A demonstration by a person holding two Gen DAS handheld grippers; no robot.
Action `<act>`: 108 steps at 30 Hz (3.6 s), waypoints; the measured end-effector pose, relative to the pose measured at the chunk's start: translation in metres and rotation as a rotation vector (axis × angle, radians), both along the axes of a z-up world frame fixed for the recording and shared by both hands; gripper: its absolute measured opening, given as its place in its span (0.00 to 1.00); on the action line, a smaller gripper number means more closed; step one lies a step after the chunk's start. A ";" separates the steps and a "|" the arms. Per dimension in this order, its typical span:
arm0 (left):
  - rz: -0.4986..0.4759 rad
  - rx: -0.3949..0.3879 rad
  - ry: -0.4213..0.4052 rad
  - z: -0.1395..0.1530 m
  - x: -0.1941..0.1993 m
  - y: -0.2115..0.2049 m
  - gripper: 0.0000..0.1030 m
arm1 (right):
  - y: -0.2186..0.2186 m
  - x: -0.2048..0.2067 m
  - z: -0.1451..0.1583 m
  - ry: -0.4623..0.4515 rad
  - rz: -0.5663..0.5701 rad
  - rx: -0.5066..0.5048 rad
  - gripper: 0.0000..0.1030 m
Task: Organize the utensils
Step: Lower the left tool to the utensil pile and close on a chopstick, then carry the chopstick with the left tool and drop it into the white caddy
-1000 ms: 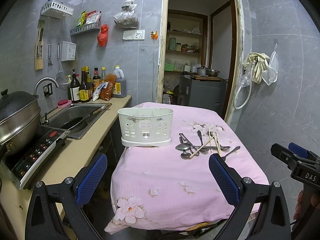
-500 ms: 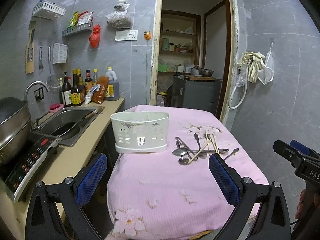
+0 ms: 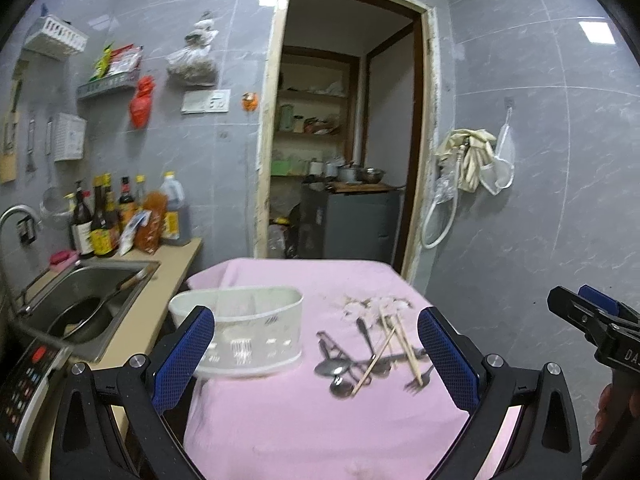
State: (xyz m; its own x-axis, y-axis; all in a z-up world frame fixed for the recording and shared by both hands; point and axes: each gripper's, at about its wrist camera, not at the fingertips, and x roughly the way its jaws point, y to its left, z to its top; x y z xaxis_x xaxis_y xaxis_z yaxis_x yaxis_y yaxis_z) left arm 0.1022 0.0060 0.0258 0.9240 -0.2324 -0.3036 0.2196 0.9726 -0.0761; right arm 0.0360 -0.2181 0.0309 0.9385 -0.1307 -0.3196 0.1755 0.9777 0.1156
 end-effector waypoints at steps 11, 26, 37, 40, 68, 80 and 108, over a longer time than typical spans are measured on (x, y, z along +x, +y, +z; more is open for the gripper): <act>-0.042 -0.005 -0.027 0.002 0.053 -0.032 0.99 | -0.040 0.057 0.003 -0.010 -0.001 0.011 0.99; -0.114 0.015 0.128 -0.042 0.173 -0.110 0.96 | -0.116 0.209 -0.073 0.239 0.098 0.119 0.93; -0.185 -0.017 0.347 -0.105 0.265 -0.146 0.61 | -0.120 0.294 -0.158 0.456 0.225 0.240 0.46; -0.223 -0.026 0.410 -0.122 0.288 -0.156 0.51 | -0.114 0.310 -0.179 0.496 0.248 0.258 0.35; -0.347 -0.109 0.909 -0.209 0.384 -0.199 0.07 | -0.097 0.370 -0.232 0.701 0.365 0.278 0.18; -0.284 -0.104 0.757 -0.154 0.348 -0.169 0.06 | -0.126 0.361 -0.208 0.666 0.319 0.582 0.05; -0.027 -0.137 0.244 0.070 0.222 0.057 0.05 | 0.022 0.268 0.034 -0.100 0.408 0.304 0.04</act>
State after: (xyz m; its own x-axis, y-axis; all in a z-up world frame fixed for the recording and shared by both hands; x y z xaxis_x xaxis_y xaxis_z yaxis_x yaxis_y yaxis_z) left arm 0.3241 0.0630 0.0956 0.8204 -0.3101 -0.4804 0.2043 0.9437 -0.2603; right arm 0.3044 -0.1964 0.0653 0.9215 0.3374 -0.1921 -0.2398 0.8837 0.4018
